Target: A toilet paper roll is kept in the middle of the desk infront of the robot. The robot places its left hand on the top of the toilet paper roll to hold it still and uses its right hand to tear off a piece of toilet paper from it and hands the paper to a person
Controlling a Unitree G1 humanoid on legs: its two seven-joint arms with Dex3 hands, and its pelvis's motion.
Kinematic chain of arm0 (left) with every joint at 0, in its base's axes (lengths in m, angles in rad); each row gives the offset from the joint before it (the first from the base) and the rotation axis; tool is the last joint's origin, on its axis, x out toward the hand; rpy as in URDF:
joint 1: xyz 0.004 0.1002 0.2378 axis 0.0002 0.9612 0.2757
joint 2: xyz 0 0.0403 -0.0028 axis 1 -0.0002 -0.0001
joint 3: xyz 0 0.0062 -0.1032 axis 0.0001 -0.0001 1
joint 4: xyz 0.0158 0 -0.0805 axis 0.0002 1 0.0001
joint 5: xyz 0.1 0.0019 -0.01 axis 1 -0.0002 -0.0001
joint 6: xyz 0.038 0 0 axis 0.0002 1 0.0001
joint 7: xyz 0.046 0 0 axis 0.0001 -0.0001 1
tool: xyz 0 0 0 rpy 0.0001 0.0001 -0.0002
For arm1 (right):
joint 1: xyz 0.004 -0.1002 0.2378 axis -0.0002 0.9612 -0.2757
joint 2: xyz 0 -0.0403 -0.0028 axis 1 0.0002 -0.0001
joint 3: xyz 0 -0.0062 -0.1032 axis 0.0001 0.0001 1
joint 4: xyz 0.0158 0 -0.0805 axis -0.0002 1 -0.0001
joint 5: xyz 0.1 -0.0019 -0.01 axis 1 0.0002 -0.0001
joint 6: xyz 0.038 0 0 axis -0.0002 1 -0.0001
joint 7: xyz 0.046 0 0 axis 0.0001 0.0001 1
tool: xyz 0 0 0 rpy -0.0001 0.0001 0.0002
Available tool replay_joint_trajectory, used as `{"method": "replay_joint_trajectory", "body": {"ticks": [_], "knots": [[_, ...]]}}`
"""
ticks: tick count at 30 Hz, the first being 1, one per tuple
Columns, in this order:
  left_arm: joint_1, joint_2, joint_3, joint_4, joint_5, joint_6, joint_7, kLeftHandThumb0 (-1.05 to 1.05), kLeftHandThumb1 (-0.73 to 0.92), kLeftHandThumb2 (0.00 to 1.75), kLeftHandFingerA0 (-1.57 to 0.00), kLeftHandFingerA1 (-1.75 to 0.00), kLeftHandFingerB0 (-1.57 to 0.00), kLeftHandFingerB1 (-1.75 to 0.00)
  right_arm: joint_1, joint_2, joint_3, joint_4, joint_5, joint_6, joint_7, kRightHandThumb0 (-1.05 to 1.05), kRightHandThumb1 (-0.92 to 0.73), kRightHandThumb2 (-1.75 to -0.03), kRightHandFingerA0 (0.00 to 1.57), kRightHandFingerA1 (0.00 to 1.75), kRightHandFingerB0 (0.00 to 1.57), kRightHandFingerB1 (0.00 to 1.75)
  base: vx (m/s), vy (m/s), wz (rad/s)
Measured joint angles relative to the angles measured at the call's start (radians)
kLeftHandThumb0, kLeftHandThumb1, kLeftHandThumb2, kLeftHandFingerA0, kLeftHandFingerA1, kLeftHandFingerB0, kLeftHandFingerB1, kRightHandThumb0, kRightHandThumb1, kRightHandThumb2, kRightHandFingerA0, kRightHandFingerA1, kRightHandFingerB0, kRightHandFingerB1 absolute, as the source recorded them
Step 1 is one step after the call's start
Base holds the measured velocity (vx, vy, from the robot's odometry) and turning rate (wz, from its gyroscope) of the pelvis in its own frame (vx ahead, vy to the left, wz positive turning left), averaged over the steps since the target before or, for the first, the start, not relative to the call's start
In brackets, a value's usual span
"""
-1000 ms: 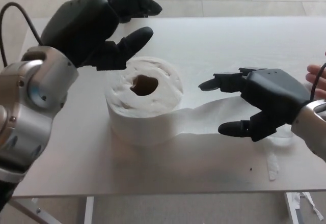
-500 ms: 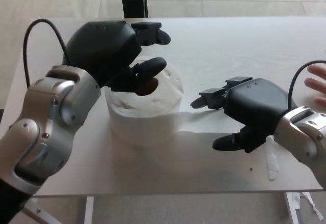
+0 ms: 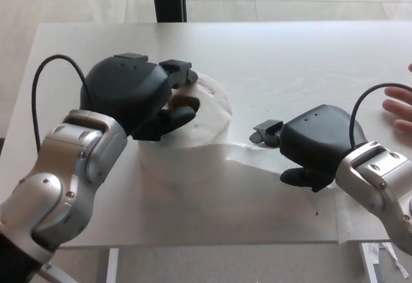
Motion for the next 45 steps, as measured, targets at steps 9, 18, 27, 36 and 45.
{"method": "replay_joint_trajectory", "body": {"ticks": [9,18,27,36,45], "knots": [[0.020,-0.015,-0.001,0.019,0.040,-0.001,0.050,-0.62,0.82,0.65,-0.43,-0.53,-0.43,-0.41,0.000,0.034,-0.008,0.048,-0.049,0.016,-0.119,-0.38,-0.71,-0.60,0.76,1.75,0.83,0.92,0.00,0.000,0.00],[0.039,-0.050,-0.002,0.030,0.074,0.000,0.084,-0.62,0.82,0.65,-0.41,-0.51,-0.41,-0.41,0.018,0.107,-0.056,0.066,-0.060,0.021,-0.241,-0.32,-0.66,-0.68,0.92,1.75,0.74,1.38,0.00,0.000,0.00],[0.061,-0.084,-0.001,0.054,0.122,0.000,0.125,-0.64,0.81,0.65,-0.44,-0.54,-0.42,-0.42,0.095,0.241,-0.177,0.055,-0.026,0.017,-0.354,-0.28,-0.70,-0.90,0.91,1.75,0.74,1.53,0.00,0.000,0.00],[0.063,-0.098,0.002,0.065,0.131,-0.001,0.149,-0.63,0.80,0.64,-0.43,-0.54,-0.43,-0.42,0.155,0.483,-0.362,0.033,0.095,0.015,-0.376,-0.23,-0.42,-1.29,0.93,1.64,0.84,1.47,0.00,0.000,0.00],[0.063,-0.101,0.002,0.065,0.131,-0.001,0.156,-0.63,0.80,0.65,-0.46,-0.53,-0.45,-0.42,0.156,0.640,-0.514,0.031,0.218,0.020,-0.373,-0.16,-0.55,-1.24,0.93,1.75,0.68,1.58,0.00,0.000,0.00]]}}
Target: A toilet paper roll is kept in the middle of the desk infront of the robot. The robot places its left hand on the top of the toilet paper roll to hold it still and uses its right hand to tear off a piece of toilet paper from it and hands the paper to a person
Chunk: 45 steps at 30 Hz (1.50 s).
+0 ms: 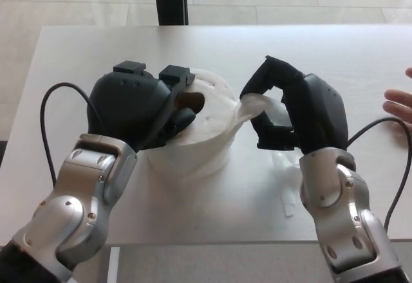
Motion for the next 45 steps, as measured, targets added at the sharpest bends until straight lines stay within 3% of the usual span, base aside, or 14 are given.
{"method": "replay_joint_trajectory", "body": {"ticks": [4,5,19,21,22,24,25,30,35,37,41,42,44,45], "knots": [[0.000,-0.003,0.000,0.000,0.000,0.000,0.002,-0.64,0.82,0.64,-0.46,-0.54,-0.46,-0.43,-0.002,0.041,-0.045,-0.005,0.047,0.009,0.002,-0.23,-0.62,-1.17,1.22,1.51,0.88,1.31,0.00,0.000,0.00],[0.000,-0.005,0.000,0.000,0.000,0.000,0.002,-0.63,0.82,0.64,-0.46,-0.54,-0.46,-0.43,-0.007,0.042,-0.062,-0.005,0.066,0.012,0.002,-0.15,-0.65,-1.13,0.97,1.75,0.64,1.72,0.00,0.000,0.00],[0.000,-0.019,0.000,0.000,0.000,0.000,0.003,-0.68,0.83,0.66,-0.46,-0.55,-0.48,-0.44,-0.076,0.059,-0.258,-0.005,0.265,0.062,0.000,-0.50,-0.85,-0.65,1.11,1.75,0.86,1.75,0.00,0.000,0.00],[0.000,-0.020,-0.001,0.000,0.000,0.000,0.003,-0.69,0.85,0.65,-0.47,-0.54,-0.48,-0.44,-0.096,0.059,-0.289,-0.005,0.296,0.069,-0.003,-0.64,-0.59,-0.99,1.35,1.55,1.15,1.43,0.00,0.000,0.00],[0.001,-0.021,-0.001,0.000,0.000,0.000,0.003,-0.70,0.86,0.66,-0.46,-0.54,-0.46,-0.43,-0.106,0.058,-0.306,-0.005,0.312,0.073,-0.005,-0.53,-0.90,-0.68,1.10,1.75,0.78,1.73,0.00,0.000,0.00],[0.001,-0.023,-0.001,0.000,0.000,0.000,0.004,-0.67,0.83,0.65,-0.48,-0.54,-0.48,-0.44,-0.124,0.056,-0.335,-0.005,0.339,0.080,-0.008,-0.47,-0.82,-1.29,1.35,1.41,1.28,1.38,0.00,0.000,0.00],[0.002,-0.024,-0.001,0.000,0.000,0.000,0.005,-0.67,0.82,0.65,-0.49,-0.54,-0.48,-0.44,-0.137,0.056,-0.355,-0.005,0.357,0.085,-0.010,-0.73,-0.92,-0.82,1.12,1.75,0.89,1.75,0.00,0.000,0.00],[0.006,-0.027,-0.003,0.000,0.000,-0.001,0.014,-0.67,0.82,0.65,-0.49,-0.56,-0.48,-0.45,-0.181,0.053,-0.426,-0.005,0.421,0.101,-0.024,-0.79,-0.92,-0.79,1.18,1.75,0.92,1.75,0.00,0.000,0.00],[0.010,-0.030,-0.006,0.000,0.000,-0.001,0.025,-0.65,0.81,0.64,-0.54,-0.58,-0.49,-0.47,-0.213,0.049,-0.500,-0.005,0.491,0.120,-0.043,-0.70,-0.92,-0.80,1.11,1.75,0.89,1.75,0.00,0.000,0.00],[0.014,-0.031,-0.010,0.000,0.000,-0.002,0.035,-0.67,0.65,0.99,-0.48,-0.66,-0.44,-0.59,-0.230,0.048,-0.542,-0.005,0.526,0.130,-0.055,-0.43,-0.79,-1.26,1.32,1.38,1.25,1.34,0.00,0.000,0.00],[0.015,-0.031,-0.025,0.004,0.003,-0.005,0.054,-0.66,0.81,0.64,-0.55,-0.59,-0.51,-0.46,-0.257,0.047,-0.606,-0.005,0.582,0.146,-0.075,-0.42,-0.77,-1.24,1.31,1.37,1.24,1.34,0.00,0.000,0.00],[0.014,-0.031,-0.030,0.006,0.006,-0.005,0.059,-0.64,0.81,0.64,-0.54,-0.57,-0.51,-0.46,-0.264,0.046,-0.624,-0.005,0.598,0.150,-0.081,-0.62,-0.92,-0.74,1.09,1.75,0.84,1.75,0.00,0.000,0.00],[0.009,-0.031,-0.040,0.010,0.010,-0.005,0.065,-0.63,0.74,0.62,-0.60,-0.57,-0.58,-0.47,-0.273,0.045,-0.650,-0.005,0.622,0.157,-0.089,-0.45,-0.80,-1.27,1.34,1.40,1.27,1.36,0.00,0.000,0.00],[0.001,-0.031,-0.050,0.015,0.013,-0.007,0.070,-0.65,0.81,0.64,-0.58,-0.57,-0.54,-0.46,-0.284,0.044,-0.673,-0.005,0.642,0.164,-0.098,-0.60,-0.92,-0.79,1.10,1.75,0.87,1.75,0.00,0.000,0.00]]}}
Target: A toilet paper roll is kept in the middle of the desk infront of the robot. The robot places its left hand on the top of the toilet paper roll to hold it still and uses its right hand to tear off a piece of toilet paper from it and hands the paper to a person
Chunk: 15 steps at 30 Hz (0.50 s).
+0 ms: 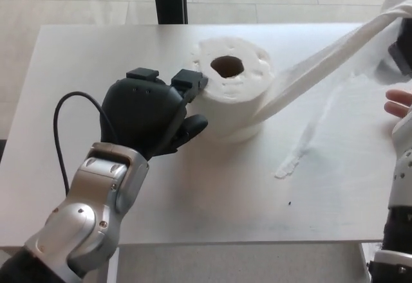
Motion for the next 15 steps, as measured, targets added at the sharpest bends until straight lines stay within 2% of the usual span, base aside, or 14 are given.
{"method": "replay_joint_trajectory", "body": {"ticks": [1,2,3,4,5,6,7,8,11,12,14,15], "knots": [[-0.005,0.000,-0.007,0.004,0.001,-0.002,0.003,-0.65,0.79,0.64,-0.59,-0.57,-0.53,-0.47,-0.005,0.000,-0.013,0.000,0.012,0.003,-0.005,-0.60,-0.92,-0.79,1.12,1.75,0.89,1.75,0.00,0.000,0.00],[-0.015,-0.001,-0.018,0.010,0.004,-0.005,0.006,-0.67,0.62,0.96,-0.53,-0.63,-0.49,-0.58,-0.013,-0.001,-0.031,0.000,0.029,0.008,-0.012,-0.59,-0.92,-0.77,1.09,1.75,0.87,1.75,0.00,0.000,0.00],[-0.022,-0.002,-0.028,0.014,0.005,-0.008,0.007,-0.67,0.62,0.96,-0.53,-0.63,-0.49,-0.58,-0.018,-0.001,-0.044,0.000,0.044,0.011,-0.017,-0.59,-0.92,-0.77,1.09,1.75,0.87,1.75,0.00,0.000,0.00],[-0.029,-0.003,-0.038,0.019,0.007,-0.010,0.009,-0.65,0.81,0.64,-0.61,-0.55,-0.54,-0.46,-0.022,-0.002,-0.056,0.000,0.057,0.014,-0.022,-0.57,-0.92,-0.72,1.12,1.75,0.85,1.75,0.00,0.000,0.00],[-0.036,-0.005,-0.047,0.025,0.009,-0.013,0.012,-0.69,0.62,0.99,-0.59,-0.65,-0.52,-0.59,-0.026,-0.002,-0.069,0.000,0.070,0.018,-0.028,-0.64,-0.70,-1.08,1.37,1.55,1.15,1.43,0.00,0.000,0.00],[-0.044,-0.006,-0.056,0.030,0.012,-0.016,0.015,-0.69,0.62,0.98,-0.59,-0.65,-0.52,-0.59,-0.031,-0.003,-0.081,0.000,0.082,0.021,-0.034,-0.42,-0.78,-1.26,1.32,1.38,1.24,1.34,0.00,0.000,0.00],[-0.054,-0.010,-0.071,0.039,0.019,-0.019,0.019,-0.69,0.62,0.98,-0.59,-0.65,-0.52,-0.59,-0.040,-0.004,-0.097,0.000,0.100,0.026,-0.041,-0.42,-0.78,-1.26,1.32,1.38,1.24,1.34,0.00,0.000,0.00],[-0.062,-0.013,-0.082,0.045,0.023,-0.021,0.022,-0.67,0.80,0.64,-0.68,-0.57,-0.59,-0.48,-0.046,-0.004,-0.108,-0.001,0.113,0.030,-0.047,-0.62,-0.76,-1.09,1.37,1.57,1.14,1.44,0.00,0.000,0.00],[-0.089,-0.026,-0.118,0.068,0.034,-0.025,0.035,-0.67,0.80,0.64,-0.68,-0.57,-0.59,-0.48,-0.070,-0.006,-0.147,-0.004,0.156,0.043,-0.068,-0.62,-0.76,-1.09,1.37,1.57,1.14,1.44,0.00,0.000,0.00],[-0.090,-0.027,-0.120,0.070,0.035,-0.026,0.036,-0.68,0.81,0.64,-0.73,-0.56,-0.60,-0.47,-0.072,-0.006,-0.149,-0.005,0.159,0.044,-0.070,-0.26,-0.78,-1.25,1.23,1.28,1.18,1.25,0.00,0.000,0.00],[-0.111,-0.031,-0.148,0.088,0.044,-0.032,0.048,-0.68,0.81,0.64,-0.73,-0.56,-0.60,-0.47,-0.094,-0.009,-0.180,-0.007,0.194,0.054,-0.089,-0.26,-0.78,-1.25,1.23,1.28,1.18,1.25,0.00,0.000,0.00],[-0.121,-0.032,-0.159,0.096,0.048,-0.035,0.054,-0.67,0.77,0.64,-0.74,-0.57,-0.59,-0.48,-0.103,-0.011,-0.194,-0.008,0.212,0.060,-0.098,-0.49,-0.92,-0.70,1.12,1.75,0.83,1.75,0.00,0.000,0.00]]}}
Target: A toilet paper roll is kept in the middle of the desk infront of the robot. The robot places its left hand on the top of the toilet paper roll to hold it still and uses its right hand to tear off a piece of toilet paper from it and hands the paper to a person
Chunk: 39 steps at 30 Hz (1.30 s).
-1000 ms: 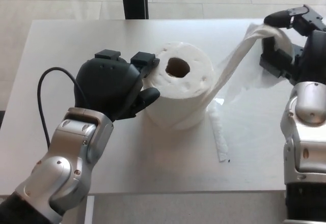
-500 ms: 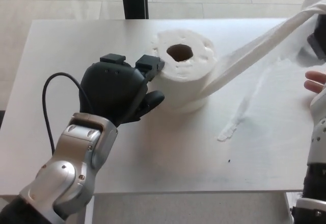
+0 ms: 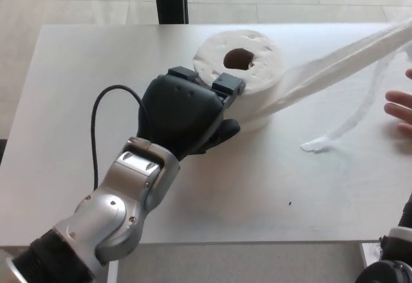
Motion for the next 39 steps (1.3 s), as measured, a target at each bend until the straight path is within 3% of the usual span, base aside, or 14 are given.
{"method": "replay_joint_trajectory", "body": {"ticks": [1,2,3,4,5,6,11,12,13,14,15,17,27,39], "knots": [[-0.006,-0.001,-0.007,0.005,0.003,-0.002,0.004,-0.67,0.78,0.63,-0.75,-0.57,-0.60,-0.49,-0.005,-0.001,-0.008,0.000,0.010,0.003,-0.005,-0.51,-0.92,-0.69,1.11,1.75,0.82,1.73,0.00,0.000,0.00],[-0.014,-0.001,-0.016,0.014,0.010,-0.007,0.010,-0.66,0.80,0.64,-0.75,-0.59,-0.60,-0.49,-0.014,-0.003,-0.023,0.000,0.028,0.009,-0.014,-0.69,-0.72,-1.01,1.35,1.60,1.02,1.40,0.00,0.000,0.00],[-0.019,-0.001,-0.024,0.020,0.014,-0.011,0.015,-0.66,0.80,0.64,-0.75,-0.59,-0.60,-0.49,-0.021,-0.004,-0.034,0.000,0.041,0.012,-0.021,-0.69,-0.72,-1.01,1.35,1.60,1.02,1.40,0.00,0.000,0.00],[-0.026,-0.001,-0.033,0.028,0.018,-0.015,0.022,-0.65,0.81,0.64,-0.73,-0.59,-0.59,-0.49,-0.031,-0.005,-0.049,0.000,0.057,0.017,-0.032,-0.60,-0.92,-0.76,1.12,1.75,0.83,1.74,0.00,0.000,0.00],[-0.031,0.000,-0.040,0.034,0.021,-0.019,0.028,-0.67,0.81,0.64,-0.72,-0.59,-0.58,-0.47,-0.039,-0.005,-0.062,0.000,0.071,0.020,-0.041,-0.64,-0.70,-1.01,1.38,1.60,1.05,1.41,0.00,0.000,0.00],[-0.036,0.001,-0.048,0.039,0.026,-0.023,0.034,-0.67,0.80,0.64,-0.74,-0.59,-0.59,-0.47,-0.050,-0.006,-0.076,0.000,0.085,0.024,-0.050,-0.43,-0.90,-0.71,1.13,1.75,0.79,1.75,0.00,0.000,0.00],[-0.052,0.009,-0.085,0.060,0.052,-0.042,0.064,-0.65,0.77,0.64,-0.82,-0.59,-0.60,-0.46,-0.098,-0.008,-0.131,0.000,0.148,0.039,-0.088,-0.42,-0.90,-0.68,1.08,1.75,0.74,1.73,0.00,0.000,0.00],[-0.055,0.012,-0.096,0.067,0.060,-0.048,0.075,-0.65,0.77,0.64,-0.80,-0.58,-0.59,-0.45,-0.112,-0.010,-0.146,0.000,0.165,0.043,-0.099,-0.63,-0.69,-1.03,1.32,1.55,1.00,1.36,0.00,0.000,0.00],[-0.056,0.015,-0.103,0.072,0.066,-0.051,0.083,-0.65,0.77,0.65,-0.81,-0.59,-0.59,-0.45,-0.122,-0.012,-0.158,0.000,0.179,0.046,-0.107,-0.62,-0.74,-1.09,1.36,1.54,1.10,1.39,0.00,0.000,0.00],[-0.056,0.020,-0.111,0.077,0.072,-0.056,0.091,-0.65,0.77,0.65,-0.80,-0.59,-0.59,-0.46,-0.132,-0.015,-0.169,0.000,0.193,0.048,-0.115,-0.68,-0.71,-1.02,1.37,1.61,1.05,1.42,0.00,0.000,0.00],[-0.055,0.024,-0.117,0.080,0.076,-0.059,0.098,-0.64,0.77,0.64,-0.77,-0.58,-0.58,-0.45,-0.140,-0.019,-0.178,0.000,0.204,0.051,-0.121,-0.44,-0.92,-0.73,1.10,1.75,0.84,1.74,0.00,0.000,0.00],[-0.055,0.033,-0.128,0.088,0.089,-0.071,0.119,-0.63,0.77,0.63,-0.78,-0.58,-0.60,-0.46,-0.157,-0.031,-0.198,-0.001,0.235,0.058,-0.136,-0.45,-0.80,-0.77,1.11,1.75,0.90,1.53,0.00,0.000,0.00],[0.017,0.093,-0.168,0.110,0.135,-0.166,0.156,-0.61,0.79,0.64,-0.67,-0.56,-0.55,-0.45,-0.265,-0.238,-0.250,0.036,0.360,0.099,-0.225,-0.36,-0.75,-0.96,1.14,1.75,0.93,1.67,0.00,0.000,0.00],[0.092,0.121,-0.125,0.116,0.151,-0.232,0.104,-0.60,0.79,0.64,-0.68,-0.56,-0.54,-0.45,-0.377,-0.517,-0.237,0.211,0.430,0.136,-0.259,-0.44,-0.89,-0.71,1.12,1.75,0.78,1.75,0.00,0.000,0.00]]}}
